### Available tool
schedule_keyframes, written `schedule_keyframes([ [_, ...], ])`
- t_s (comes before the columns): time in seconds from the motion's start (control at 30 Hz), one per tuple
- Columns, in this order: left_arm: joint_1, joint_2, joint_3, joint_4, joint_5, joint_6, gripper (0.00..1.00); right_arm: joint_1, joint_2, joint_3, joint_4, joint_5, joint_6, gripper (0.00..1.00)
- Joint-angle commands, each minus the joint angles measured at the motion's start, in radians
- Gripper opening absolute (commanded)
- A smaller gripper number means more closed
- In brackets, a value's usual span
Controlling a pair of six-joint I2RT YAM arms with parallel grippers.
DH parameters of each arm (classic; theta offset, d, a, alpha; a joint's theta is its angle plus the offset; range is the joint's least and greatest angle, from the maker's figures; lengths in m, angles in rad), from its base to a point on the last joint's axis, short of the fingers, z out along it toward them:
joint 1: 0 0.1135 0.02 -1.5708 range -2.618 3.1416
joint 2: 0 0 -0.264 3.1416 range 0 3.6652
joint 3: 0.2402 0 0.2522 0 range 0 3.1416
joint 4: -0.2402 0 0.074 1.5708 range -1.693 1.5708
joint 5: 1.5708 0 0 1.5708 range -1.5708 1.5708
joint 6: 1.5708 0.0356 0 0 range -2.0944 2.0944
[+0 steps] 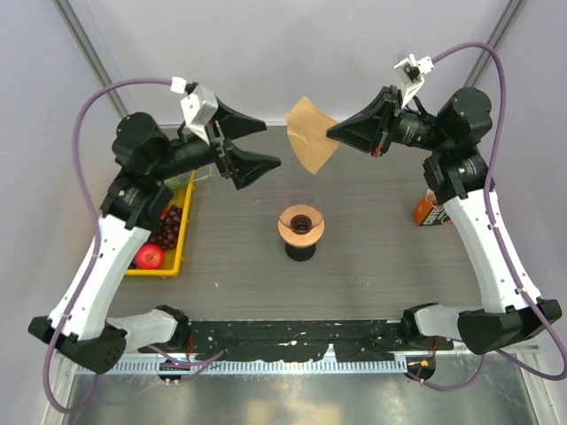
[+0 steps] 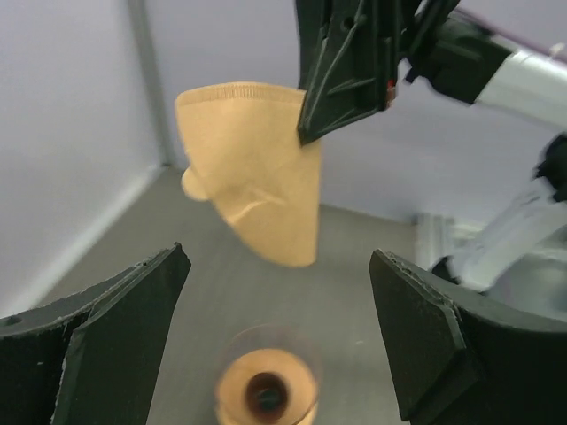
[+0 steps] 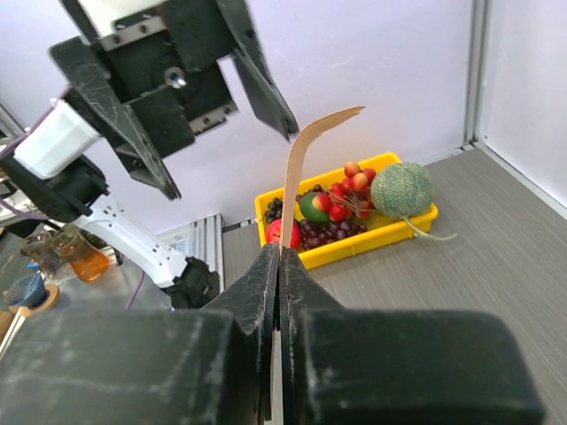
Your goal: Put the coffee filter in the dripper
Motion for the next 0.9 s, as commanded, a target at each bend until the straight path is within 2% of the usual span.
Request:
schedule_keyframes([
  [0.0, 0.002, 0.071, -0.034, 0.366, 0.21, -0.563, 0.92, 0.062, -0.021, 0.008, 0.065, 0.056, -0.024, 0.05],
  [0.2, -0.022, 0.109, -0.072, 0.454, 0.163, -0.648, 0.86, 0.103, -0.06, -0.028, 0.071, 0.083, -0.053, 0.05],
  [0.27, -0.042, 0.109, -0.083, 0.485, 0.166, -0.652, 0.8, 0.103, -0.067, -0.034, 0.074, 0.09, -0.053, 0.05],
  [0.33, -0.059, 0.103, -0.103, 0.521, 0.169, -0.651, 0.66, 0.103, -0.074, -0.047, 0.08, 0.097, -0.062, 0.05],
  [0.43, -0.062, 0.105, -0.13, 0.549, 0.177, -0.642, 0.29, 0.105, -0.087, -0.072, 0.074, 0.099, -0.088, 0.05],
  [0.47, -0.062, 0.106, -0.129, 0.533, 0.177, -0.625, 0.14, 0.105, -0.094, -0.078, 0.068, 0.096, -0.096, 0.05],
  [0.5, -0.061, 0.106, -0.127, 0.51, 0.177, -0.602, 0.08, 0.106, -0.097, -0.083, 0.054, 0.094, -0.116, 0.06],
  [0.57, -0.062, 0.102, -0.124, 0.474, 0.192, -0.545, 0.05, 0.105, -0.105, -0.074, 0.004, 0.082, -0.149, 0.24],
  [0.6, -0.062, 0.102, -0.111, 0.433, 0.201, -0.508, 0.02, 0.105, -0.102, -0.063, -0.038, 0.07, -0.169, 0.48],
  [0.67, -0.062, 0.102, -0.083, 0.303, 0.216, -0.4, 0.0, 0.105, -0.094, -0.012, -0.142, 0.054, -0.237, 0.66],
  [0.7, -0.061, 0.102, -0.074, 0.254, 0.233, -0.352, 0.0, 0.105, -0.093, 0.014, -0.197, 0.05, -0.281, 0.72],
  [0.77, -0.068, 0.102, -0.049, 0.125, 0.267, -0.208, 0.0, 0.106, -0.079, 0.049, -0.245, 0.036, -0.312, 0.75],
  [0.87, -0.091, 0.103, -0.014, -0.053, 0.276, -0.035, 0.0, 0.114, -0.045, 0.081, -0.28, 0.008, -0.323, 0.76],
])
